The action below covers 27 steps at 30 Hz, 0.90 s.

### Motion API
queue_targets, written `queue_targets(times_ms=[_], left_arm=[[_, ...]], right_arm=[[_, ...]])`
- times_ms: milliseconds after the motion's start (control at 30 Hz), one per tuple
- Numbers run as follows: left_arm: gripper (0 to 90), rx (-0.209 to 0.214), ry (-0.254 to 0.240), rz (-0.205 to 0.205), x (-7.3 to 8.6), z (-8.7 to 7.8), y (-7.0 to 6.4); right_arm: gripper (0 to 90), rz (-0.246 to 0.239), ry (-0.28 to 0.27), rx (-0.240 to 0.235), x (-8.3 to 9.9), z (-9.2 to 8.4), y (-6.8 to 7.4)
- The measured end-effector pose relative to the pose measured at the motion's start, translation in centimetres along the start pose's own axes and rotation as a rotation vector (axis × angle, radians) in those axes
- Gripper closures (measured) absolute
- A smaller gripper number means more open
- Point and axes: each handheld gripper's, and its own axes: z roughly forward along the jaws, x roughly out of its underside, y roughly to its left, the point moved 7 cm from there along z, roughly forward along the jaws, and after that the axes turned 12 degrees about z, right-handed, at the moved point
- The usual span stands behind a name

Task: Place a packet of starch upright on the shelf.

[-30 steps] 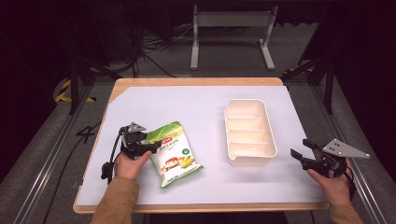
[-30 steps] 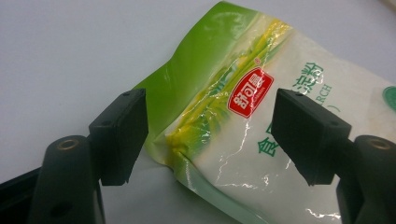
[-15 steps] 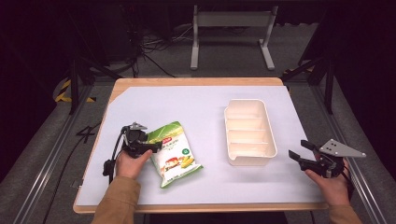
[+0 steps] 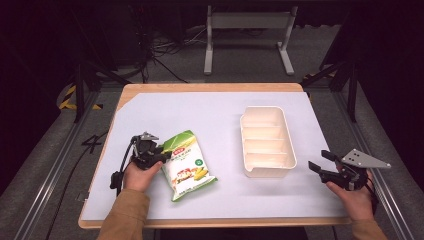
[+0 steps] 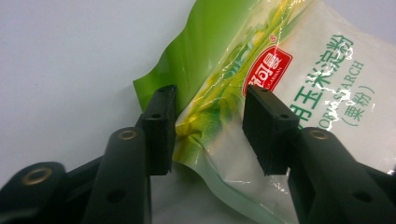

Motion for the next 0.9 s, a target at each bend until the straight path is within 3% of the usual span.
queue_targets(times_ms=[133,267,500,733,900], left_arm=[[68.8,0.001,0.004,-0.002,0.0,0.0,-0.3],[72.5,0.019,0.014,-0.037,-0.1,-0.1,-0.4],[78.5,0.018,0.015,-0.047,-0.1,-0.2,-0.5],[79.7,0.018,-0.022,-0.04,-0.5,-1.0,-0.4],[80.1,0.029,-0.088,-0.027,-1.5,-2.8,-0.9]], right_arm=[[33.1,-0.003,0.001,-0.004,0.0,0.1,0.0],[33.2,0.003,0.005,-0.002,0.1,0.2,0.0],[33.5,0.0,0.001,0.0,0.0,0.1,0.0],[34.1,-0.002,-0.003,0.001,-0.1,0.0,-0.1],[34.5,-0.002,-0.004,0.0,-0.2,-0.1,0.0]])
